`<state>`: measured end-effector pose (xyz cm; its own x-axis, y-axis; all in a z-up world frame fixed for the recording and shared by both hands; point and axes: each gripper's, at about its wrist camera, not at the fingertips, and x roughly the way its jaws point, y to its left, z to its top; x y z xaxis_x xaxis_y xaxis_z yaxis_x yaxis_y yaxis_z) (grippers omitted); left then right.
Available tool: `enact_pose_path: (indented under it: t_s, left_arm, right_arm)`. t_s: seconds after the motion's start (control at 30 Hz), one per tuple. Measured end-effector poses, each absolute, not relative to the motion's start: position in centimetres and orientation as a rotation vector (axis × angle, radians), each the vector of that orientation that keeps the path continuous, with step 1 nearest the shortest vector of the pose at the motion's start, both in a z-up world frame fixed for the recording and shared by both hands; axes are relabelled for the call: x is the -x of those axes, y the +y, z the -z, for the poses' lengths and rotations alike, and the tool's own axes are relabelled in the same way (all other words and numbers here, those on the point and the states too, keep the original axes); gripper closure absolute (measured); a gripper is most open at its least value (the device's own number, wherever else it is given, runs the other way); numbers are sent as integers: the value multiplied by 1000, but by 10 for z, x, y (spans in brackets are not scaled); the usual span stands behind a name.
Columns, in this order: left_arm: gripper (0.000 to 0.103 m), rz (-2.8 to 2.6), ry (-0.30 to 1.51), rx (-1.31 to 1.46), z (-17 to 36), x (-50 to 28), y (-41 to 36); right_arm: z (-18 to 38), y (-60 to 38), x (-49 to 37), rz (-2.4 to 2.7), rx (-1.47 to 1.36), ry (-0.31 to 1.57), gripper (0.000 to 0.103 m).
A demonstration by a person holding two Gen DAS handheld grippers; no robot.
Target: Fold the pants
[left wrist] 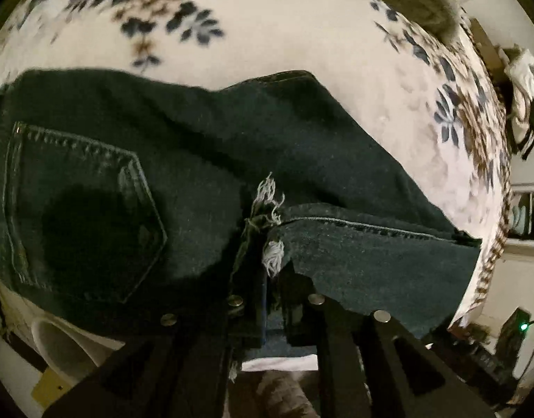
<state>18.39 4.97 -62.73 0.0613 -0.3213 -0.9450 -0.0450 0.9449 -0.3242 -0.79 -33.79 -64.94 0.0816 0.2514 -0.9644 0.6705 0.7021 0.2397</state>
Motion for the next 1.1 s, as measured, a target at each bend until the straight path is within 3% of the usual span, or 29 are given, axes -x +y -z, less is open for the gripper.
enact_pose_path:
  t_s: [0.13, 0.2, 0.23, 0.4, 0.63, 0.83, 0.97, 1.1]
  left_arm:
    - [83, 167, 1451, 318, 610, -170, 60]
    - [65, 165, 1445, 283, 613, -162, 58]
    - [63, 159, 1461, 268, 620, -160, 57]
    - [62, 134, 1494, 258, 652, -158, 58]
    - [52, 135, 1429, 394, 616, -152, 83]
    - [52, -32, 1300, 663, 591, -135, 179]
    - [52, -234, 1226, 883, 617, -114, 259]
    - [52, -273, 1078, 1104, 648, -97, 290]
  right_arm:
    - [651, -346, 13, 361, -845, 1464, 23]
    - [654, -347, 10, 381, -812, 1482, 23]
    - [655, -348, 7, 405, -787, 1486, 23]
    - [661, -348, -4, 449, -712, 1516, 19]
    - [612, -322, -28, 379, -538, 1483, 18]
    - [576, -278, -55, 211, -508, 1464, 18]
    - [578, -243, -74, 134, -475, 1487, 18]
    - [602, -218, -93, 98, -465, 1497, 18]
